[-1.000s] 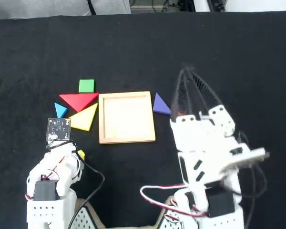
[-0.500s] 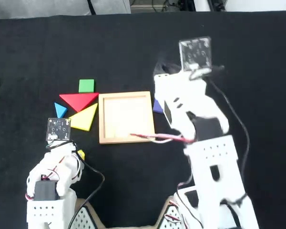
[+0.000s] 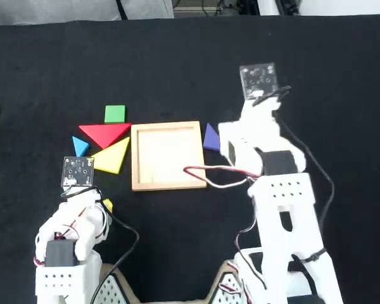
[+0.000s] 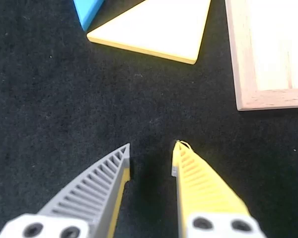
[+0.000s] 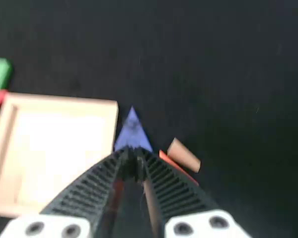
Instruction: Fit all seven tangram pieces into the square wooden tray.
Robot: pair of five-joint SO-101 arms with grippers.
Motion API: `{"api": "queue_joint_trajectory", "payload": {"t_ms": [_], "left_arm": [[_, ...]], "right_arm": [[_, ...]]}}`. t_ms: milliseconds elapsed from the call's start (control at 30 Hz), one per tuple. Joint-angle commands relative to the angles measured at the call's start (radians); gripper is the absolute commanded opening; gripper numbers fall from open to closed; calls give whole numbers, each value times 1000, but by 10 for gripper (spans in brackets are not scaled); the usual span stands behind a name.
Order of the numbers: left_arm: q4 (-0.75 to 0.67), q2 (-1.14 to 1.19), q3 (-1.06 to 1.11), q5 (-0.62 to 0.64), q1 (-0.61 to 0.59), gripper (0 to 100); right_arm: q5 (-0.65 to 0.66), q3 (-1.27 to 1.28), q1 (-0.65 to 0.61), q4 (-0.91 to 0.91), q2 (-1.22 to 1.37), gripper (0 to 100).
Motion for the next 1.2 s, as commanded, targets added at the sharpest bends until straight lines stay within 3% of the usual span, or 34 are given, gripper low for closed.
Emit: {"api": "queue_joint_trajectory", "payload": {"t_ms": [0,267,467,700,833,967,1167], "left_arm": [[-11,-6,19,-5,12,149],[-86,-8,-64,-8,-16,152],[-129,-8,-211,-6,-73,152],[-324,-8,-214,-17,-82,152],[-433,-8,-226,-91,-74,149],[-443,-6,-312,-101,-74,150],[-433,21,-429,-275,-59,152]], "right_arm": [[28,97,20,-141,1,12],[31,317,21,-436,1,12],[28,340,17,-466,1,13],[28,344,15,-466,1,13],[29,375,15,-517,1,13],[34,424,15,-618,1,13],[35,441,15,-655,1,13]]}}
